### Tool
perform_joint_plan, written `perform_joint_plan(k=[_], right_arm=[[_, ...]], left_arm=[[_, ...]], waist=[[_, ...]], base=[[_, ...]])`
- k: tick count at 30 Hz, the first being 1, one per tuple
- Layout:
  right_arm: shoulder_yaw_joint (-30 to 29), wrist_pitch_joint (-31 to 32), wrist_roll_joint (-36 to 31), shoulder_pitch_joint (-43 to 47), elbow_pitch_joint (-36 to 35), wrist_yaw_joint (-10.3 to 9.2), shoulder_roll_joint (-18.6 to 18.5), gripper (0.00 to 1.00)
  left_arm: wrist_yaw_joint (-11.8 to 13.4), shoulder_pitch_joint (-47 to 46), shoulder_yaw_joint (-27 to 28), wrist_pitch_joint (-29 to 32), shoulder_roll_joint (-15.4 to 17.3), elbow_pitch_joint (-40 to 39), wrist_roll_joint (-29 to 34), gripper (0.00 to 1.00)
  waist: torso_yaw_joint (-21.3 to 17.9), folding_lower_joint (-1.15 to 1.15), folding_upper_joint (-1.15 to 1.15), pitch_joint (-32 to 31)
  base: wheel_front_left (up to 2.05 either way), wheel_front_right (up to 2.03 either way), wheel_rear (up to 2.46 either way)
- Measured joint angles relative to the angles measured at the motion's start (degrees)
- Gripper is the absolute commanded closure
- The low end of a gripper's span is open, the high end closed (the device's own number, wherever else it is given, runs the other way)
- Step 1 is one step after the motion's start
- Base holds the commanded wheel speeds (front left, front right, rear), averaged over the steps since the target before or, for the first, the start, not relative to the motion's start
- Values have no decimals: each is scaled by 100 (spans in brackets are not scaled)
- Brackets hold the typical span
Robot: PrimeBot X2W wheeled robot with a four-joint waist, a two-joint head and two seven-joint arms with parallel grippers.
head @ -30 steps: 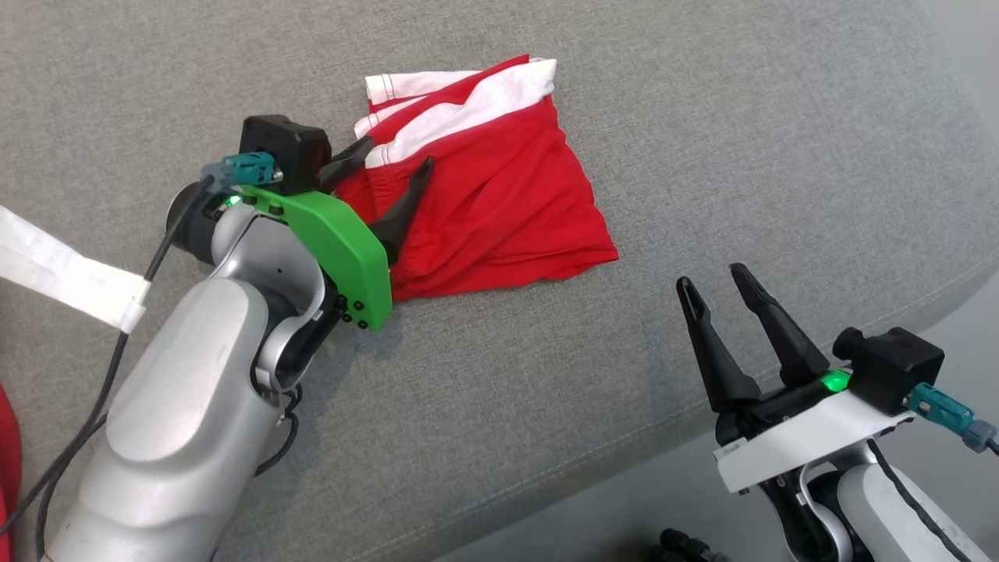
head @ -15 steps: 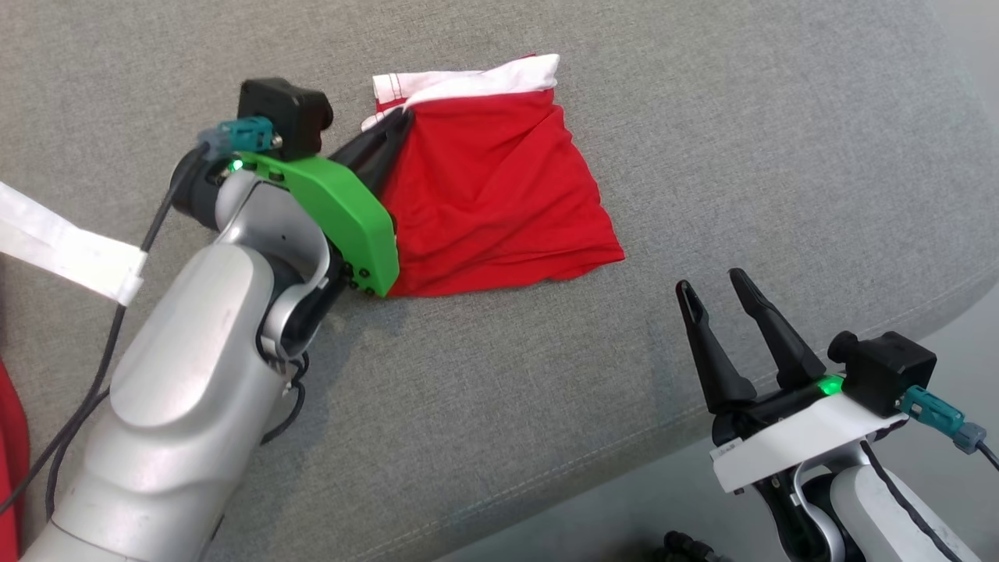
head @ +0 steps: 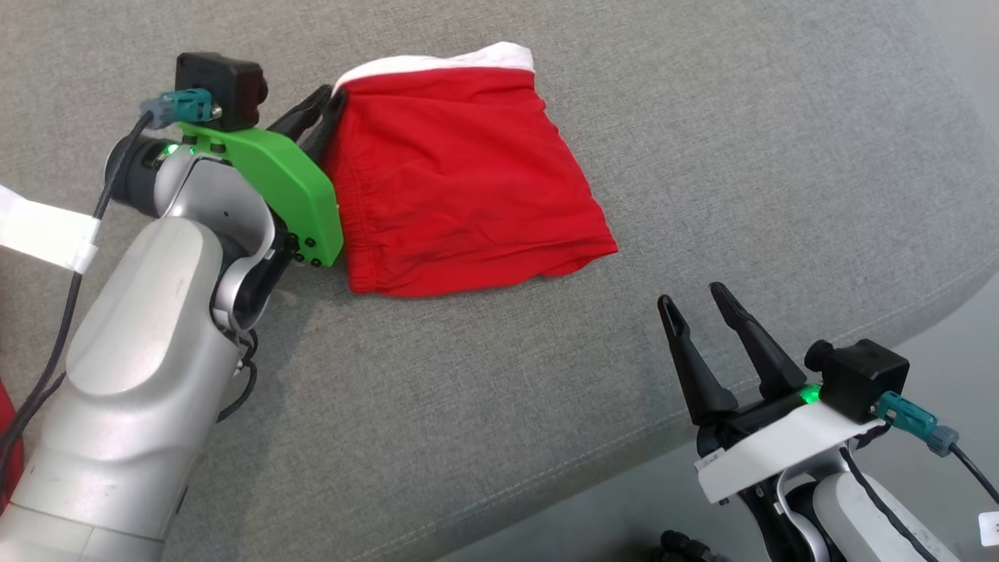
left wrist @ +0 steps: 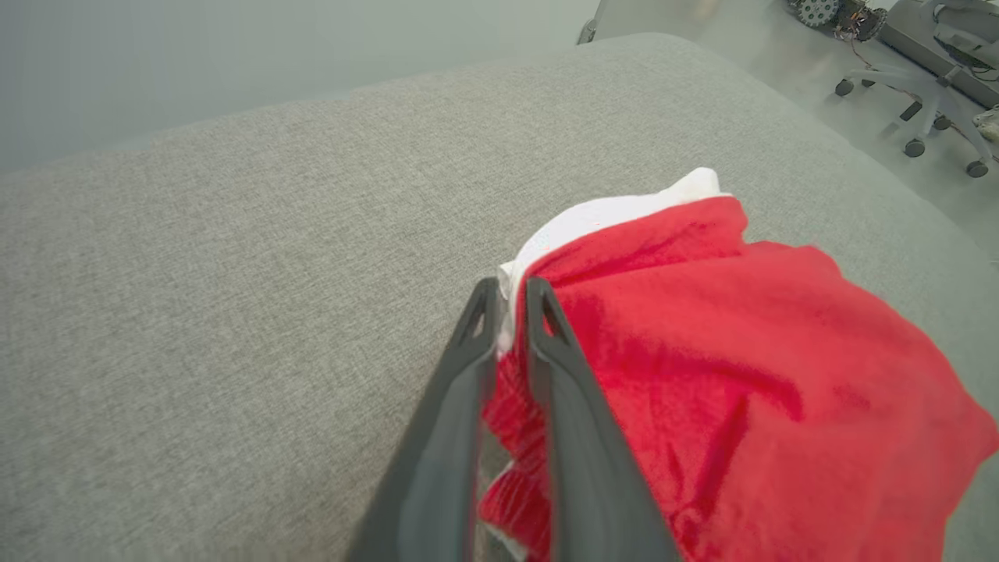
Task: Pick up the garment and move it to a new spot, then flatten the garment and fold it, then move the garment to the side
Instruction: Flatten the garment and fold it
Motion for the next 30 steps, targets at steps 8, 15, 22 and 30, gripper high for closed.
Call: perform_joint_plan(k=[8, 15, 22, 30], right_arm=[[-70, 0, -1, 1, 120, -1, -1, 0], [-325, -10, 91, -14, 194, 23, -83, 0], [-757, 114, 695, -148, 414, 294, -366, 0], [-1058, 472, 1443, -322, 858, 608, -465, 0]], left_arm=[[-25, 2, -181, 0, -127, 342, -1, 0], [-34, 2, -73, -307, -376, 338, -60, 0], [115, 159, 66, -759, -680, 89, -123, 0], [426, 1116, -13, -1246, -666, -189, -36, 0]], waist=[[-15, 0, 0, -67], [120, 0, 0, -243], [424, 0, 0, -461], [950, 0, 0, -717]], base=[[0, 0, 0], [0, 0, 0], [0, 0, 0], [0, 0, 0]])
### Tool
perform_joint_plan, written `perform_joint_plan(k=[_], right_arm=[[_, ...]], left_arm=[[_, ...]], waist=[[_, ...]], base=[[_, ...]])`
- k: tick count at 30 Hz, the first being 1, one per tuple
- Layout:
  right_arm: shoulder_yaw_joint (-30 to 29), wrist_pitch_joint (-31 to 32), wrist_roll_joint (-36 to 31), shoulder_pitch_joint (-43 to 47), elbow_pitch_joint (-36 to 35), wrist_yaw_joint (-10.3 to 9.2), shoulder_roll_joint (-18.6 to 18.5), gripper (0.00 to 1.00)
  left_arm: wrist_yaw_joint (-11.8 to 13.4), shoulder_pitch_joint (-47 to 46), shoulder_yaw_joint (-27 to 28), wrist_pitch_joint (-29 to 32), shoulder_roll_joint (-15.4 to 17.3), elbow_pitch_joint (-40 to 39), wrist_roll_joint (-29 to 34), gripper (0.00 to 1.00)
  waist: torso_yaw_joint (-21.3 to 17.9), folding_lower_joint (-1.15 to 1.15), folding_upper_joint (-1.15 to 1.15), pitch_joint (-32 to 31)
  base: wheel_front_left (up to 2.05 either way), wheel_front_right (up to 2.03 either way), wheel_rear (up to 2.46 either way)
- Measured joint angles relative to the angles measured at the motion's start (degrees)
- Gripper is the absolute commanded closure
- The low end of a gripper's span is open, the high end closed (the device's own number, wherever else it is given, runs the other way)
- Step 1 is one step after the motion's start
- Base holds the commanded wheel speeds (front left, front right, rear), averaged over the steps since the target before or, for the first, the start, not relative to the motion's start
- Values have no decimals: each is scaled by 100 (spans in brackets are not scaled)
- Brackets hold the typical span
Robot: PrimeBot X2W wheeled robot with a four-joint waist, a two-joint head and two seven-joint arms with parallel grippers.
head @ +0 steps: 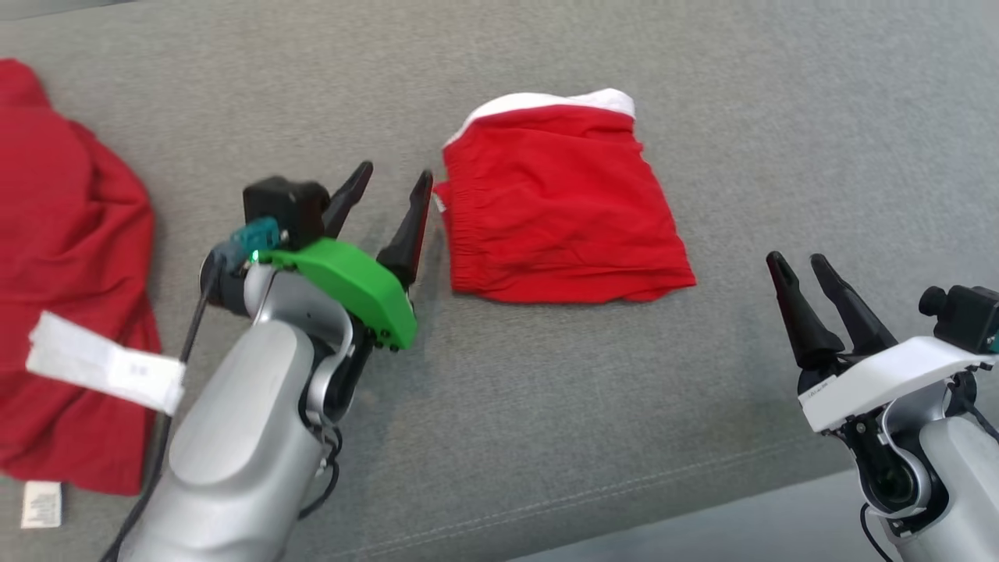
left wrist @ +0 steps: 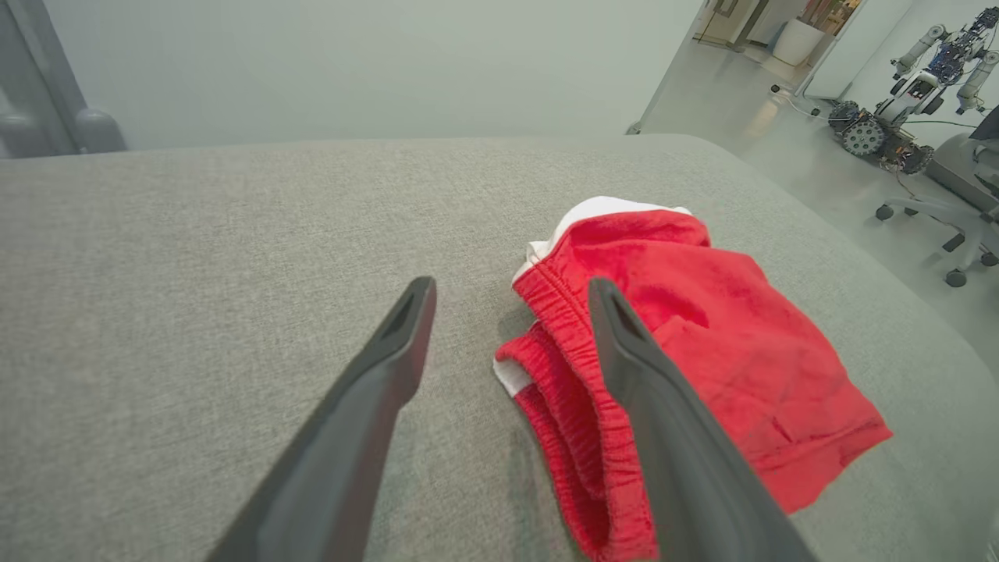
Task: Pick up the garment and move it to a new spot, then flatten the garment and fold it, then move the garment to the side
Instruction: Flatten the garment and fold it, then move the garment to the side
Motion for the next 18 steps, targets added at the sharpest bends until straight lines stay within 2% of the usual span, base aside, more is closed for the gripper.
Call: perform_joint_plan(k=[8, 13, 18], right_arm=[[-111, 390, 495, -49, 564, 218, -51, 0], [-240, 524, 687, -65, 737, 249, -140, 0], [-488, 642, 909, -163, 916, 298, -258, 0]], left_arm=[[478, 971, 1, -444, 230, -332, 336, 0], [658, 1385, 86, -616, 308, -573, 337, 0], [712, 1853, 246, -806, 355, -860, 255, 0]], waist=[[593, 0, 0, -253], [902, 0, 0, -351], [1296, 0, 0, -438]], base=[[0, 0, 0], [0, 0, 0], [0, 0, 0]])
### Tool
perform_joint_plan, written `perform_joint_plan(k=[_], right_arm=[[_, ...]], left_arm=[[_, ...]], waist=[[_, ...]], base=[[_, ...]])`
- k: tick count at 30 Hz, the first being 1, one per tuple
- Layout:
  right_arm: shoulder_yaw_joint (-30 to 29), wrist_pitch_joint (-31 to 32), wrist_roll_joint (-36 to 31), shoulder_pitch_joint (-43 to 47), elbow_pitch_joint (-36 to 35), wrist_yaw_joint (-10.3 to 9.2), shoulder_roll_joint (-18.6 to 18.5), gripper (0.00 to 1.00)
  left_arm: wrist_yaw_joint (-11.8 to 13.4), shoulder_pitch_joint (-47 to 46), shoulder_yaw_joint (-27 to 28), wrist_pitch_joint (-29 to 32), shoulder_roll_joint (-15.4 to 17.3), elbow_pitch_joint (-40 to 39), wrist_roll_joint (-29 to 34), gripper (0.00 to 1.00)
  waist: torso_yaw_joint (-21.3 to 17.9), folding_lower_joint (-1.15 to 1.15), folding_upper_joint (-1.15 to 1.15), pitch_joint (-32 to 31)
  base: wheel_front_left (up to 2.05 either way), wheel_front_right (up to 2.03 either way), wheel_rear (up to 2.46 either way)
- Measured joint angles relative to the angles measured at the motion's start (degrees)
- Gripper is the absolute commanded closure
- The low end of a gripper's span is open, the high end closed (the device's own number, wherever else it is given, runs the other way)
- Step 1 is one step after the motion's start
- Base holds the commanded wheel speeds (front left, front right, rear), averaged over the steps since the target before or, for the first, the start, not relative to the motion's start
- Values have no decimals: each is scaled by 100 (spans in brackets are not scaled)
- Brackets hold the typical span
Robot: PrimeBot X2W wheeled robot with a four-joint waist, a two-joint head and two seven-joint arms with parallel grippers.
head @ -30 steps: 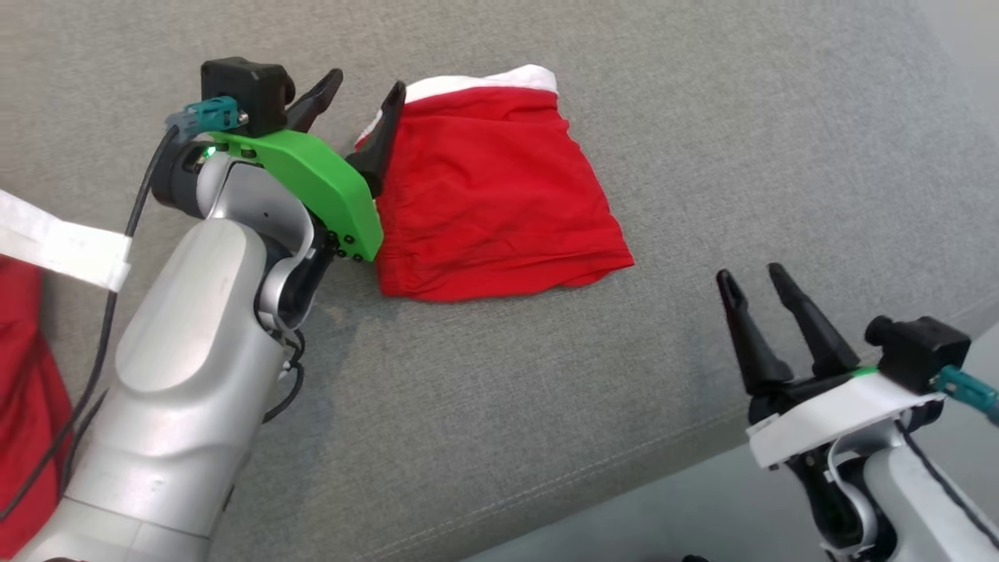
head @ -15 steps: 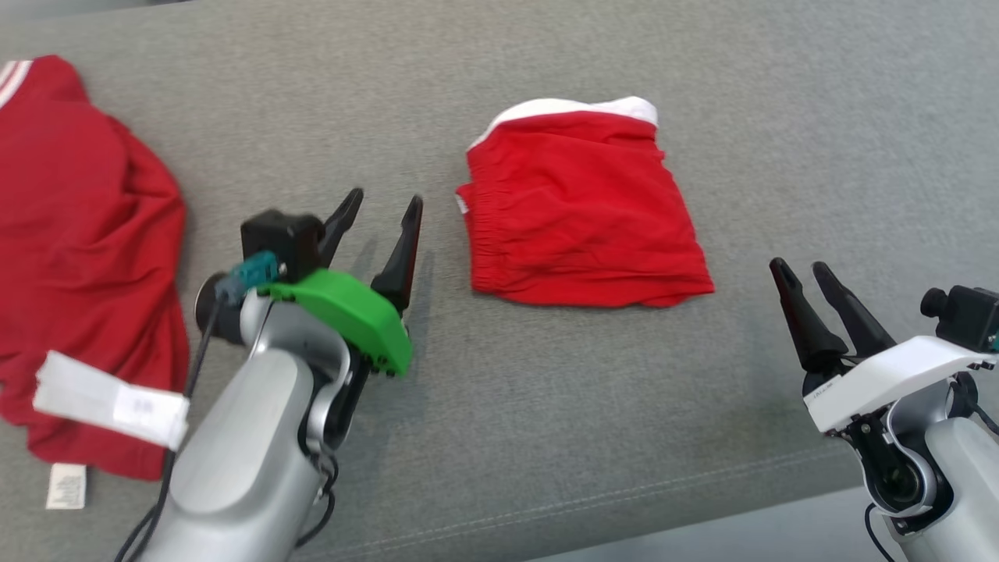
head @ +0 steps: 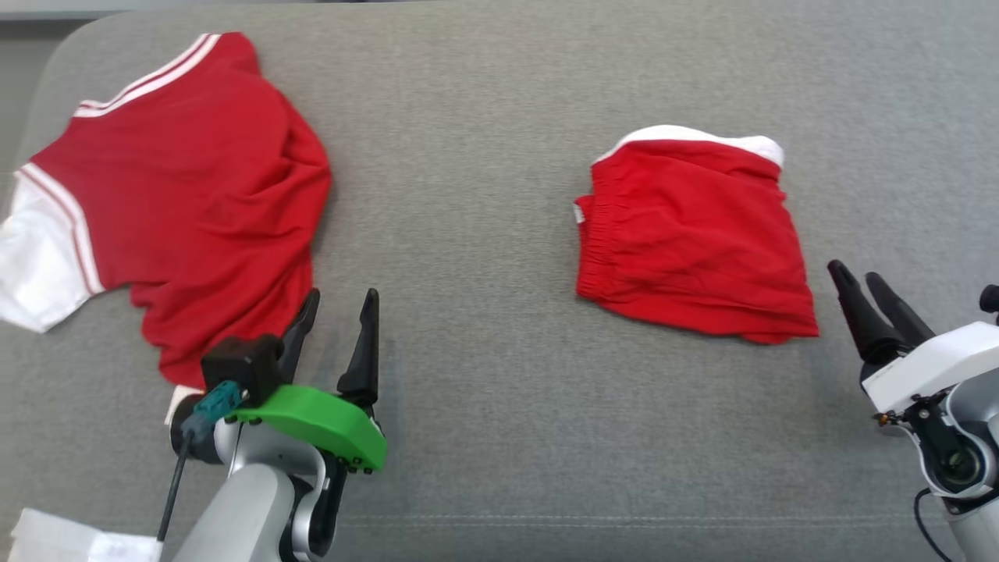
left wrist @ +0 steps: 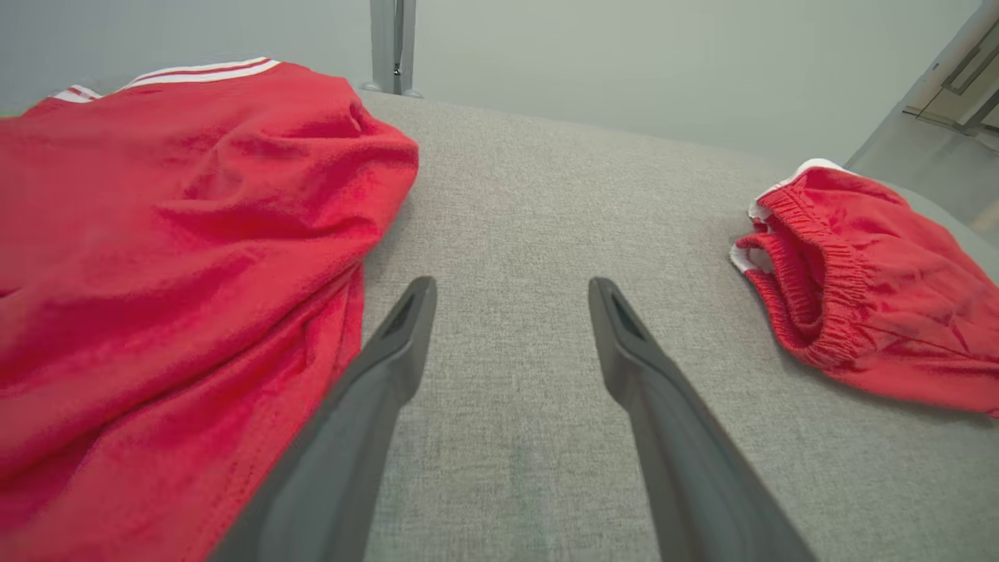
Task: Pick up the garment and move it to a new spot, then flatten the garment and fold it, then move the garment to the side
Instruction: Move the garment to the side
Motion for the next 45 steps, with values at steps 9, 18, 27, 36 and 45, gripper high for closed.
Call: perform_joint_plan(k=[9, 18, 27, 36, 45], right_arm=[[-289, 143, 218, -18, 247, 37, -224, 0], [-270, 258, 341, -173, 446, 101, -229, 0], [-293, 308, 242, -202, 547, 101, -458, 0], [-136, 779, 479, -182, 639, 153, -459, 0], [-143, 965, 594, -268, 636, 199, -430, 0]], left_arm=[[10, 505, 130, -169, -71, -510, -272, 0], [62, 925, 339, -176, 211, -794, -272, 0], [83, 1263, 539, -200, 280, -1125, -308, 0], [91, 1282, 549, -166, 335, -1475, -305, 0], [101, 1282, 446, -78, 344, -1634, -279, 0]], waist=[[774, 0, 0, -43], [1171, 0, 0, 23], [1004, 0, 0, 39], [812, 0, 0, 151], [869, 0, 0, 301]], base=[[0, 0, 0], [0, 0, 0], [0, 0, 0], [0, 0, 0], [0, 0, 0]])
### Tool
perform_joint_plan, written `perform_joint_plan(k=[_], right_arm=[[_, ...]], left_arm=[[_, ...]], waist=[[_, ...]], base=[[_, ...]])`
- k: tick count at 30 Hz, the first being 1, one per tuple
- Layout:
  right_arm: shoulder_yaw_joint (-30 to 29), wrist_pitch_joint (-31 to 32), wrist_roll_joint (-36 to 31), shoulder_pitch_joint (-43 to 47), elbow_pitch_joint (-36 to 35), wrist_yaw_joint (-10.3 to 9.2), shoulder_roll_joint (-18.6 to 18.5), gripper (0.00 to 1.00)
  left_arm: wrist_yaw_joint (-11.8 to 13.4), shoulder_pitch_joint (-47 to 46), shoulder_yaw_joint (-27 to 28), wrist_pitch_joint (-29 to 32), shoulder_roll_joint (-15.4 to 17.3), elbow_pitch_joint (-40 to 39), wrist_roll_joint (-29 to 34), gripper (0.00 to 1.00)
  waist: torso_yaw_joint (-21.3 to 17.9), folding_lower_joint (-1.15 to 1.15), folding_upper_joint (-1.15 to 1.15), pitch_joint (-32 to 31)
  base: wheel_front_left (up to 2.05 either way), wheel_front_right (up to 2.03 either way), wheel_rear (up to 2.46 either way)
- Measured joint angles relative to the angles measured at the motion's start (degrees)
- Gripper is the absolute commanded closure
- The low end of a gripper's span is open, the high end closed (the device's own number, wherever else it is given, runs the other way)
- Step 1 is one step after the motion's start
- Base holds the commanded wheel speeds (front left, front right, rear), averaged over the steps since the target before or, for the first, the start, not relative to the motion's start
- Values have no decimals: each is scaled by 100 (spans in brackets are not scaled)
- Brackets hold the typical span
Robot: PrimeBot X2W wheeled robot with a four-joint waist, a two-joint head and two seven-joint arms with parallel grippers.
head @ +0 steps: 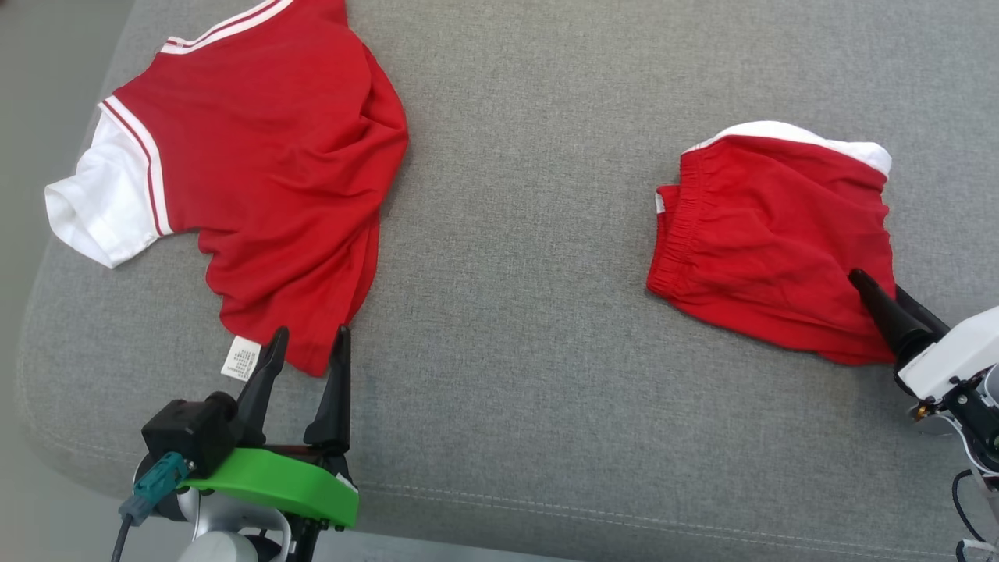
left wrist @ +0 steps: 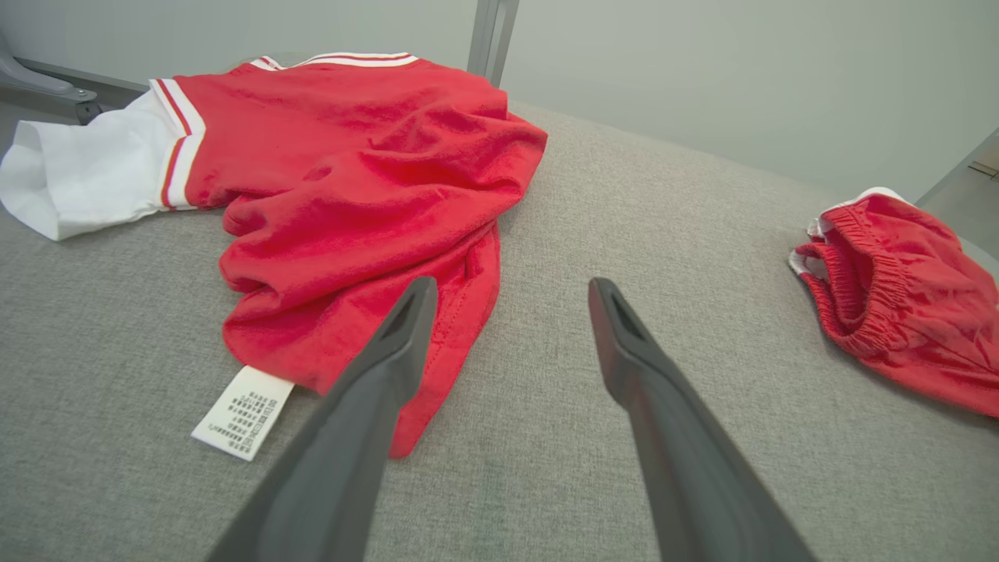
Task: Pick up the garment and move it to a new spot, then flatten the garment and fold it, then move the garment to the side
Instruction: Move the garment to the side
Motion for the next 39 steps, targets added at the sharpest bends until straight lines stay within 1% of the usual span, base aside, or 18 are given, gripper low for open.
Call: perform_joint_plan(k=[5, 13, 14, 15, 16, 17, 18, 23, 29, 30, 32, 34, 36, 39], right_arm=[[-18, 69, 101, -206, 14, 1, 47, 0], [-55, 204, 389, -470, 190, -2, 287, 0], [-57, 229, 402, -493, 210, -2, 291, 9], [-56, 246, 403, -531, 236, -2, 292, 47], [-56, 253, 404, -569, 254, -2, 296, 71], [-55, 253, 404, -609, 261, -2, 300, 71], [-51, 253, 404, -652, 270, -2, 300, 100], [-21, 305, 356, -811, 311, 4, 203, 100], [-97, 417, 180, -1101, 333, -9, -203, 100], [-119, 449, 151, -1182, 321, -53, -288, 100], [-137, 505, 73, -1365, 319, -70, -438, 100], [-162, 566, 2, -1549, 308, -160, -539, 100], [-179, 605, -19, -1645, 300, -166, -581, 100], [-277, 668, -29, -1934, 270, -319, -709, 100]], left_arm=[[32, 1, -15, 25, -16, -24, -1, 0], [32, 18, -16, 70, -58, -86, -10, 0], [32, 21, -16, 71, -59, -102, -10, 0], [32, 29, -16, 71, -60, -114, -10, 0], [32, 36, -16, 73, -63, -123, -10, 0], [32, 39, -20, 79, -66, -126, -10, 0], [33, 41, -23, 91, -70, -132, -10, 0], [33, 44, -29, 120, -92, -165, -10, 0], [36, 91, -19, 149, -90, -230, -10, 0], [36, 109, -18, 160, -89, -260, -10, 0], [37, 124, -19, 178, -85, -290, -10, 0], [37, 125, -19, 216, -71, -343, -10, 0], [37, 125, -19, 218, -64, -377, -10, 0], [37, 125, -31, 291, -51, -465, -10, 0]], waist=[[93, 0, 0, 25], [181, 0, 0, 35], [187, 0, 0, 39], [195, 0, 0, 42], [202, 0, 0, 45], [209, 0, 0, 49], [216, 0, 0, 52], [254, 0, 0, 65], [285, 0, 0, 101], [287, 0, 0, 121], [288, 0, 0, 170], [287, 0, 0, 228], [286, 0, 0, 260], [280, 0, 0, 378]], base=[[0, 0, 0], [0, 0, 0], [0, 0, 0], [0, 0, 0], [0, 0, 0], [0, 0, 0], [0, 0, 0], [0, 0, 0], [0, 0, 0], [0, 0, 0], [0, 0, 0], [0, 0, 0], [0, 0, 0], [0, 0, 0]])
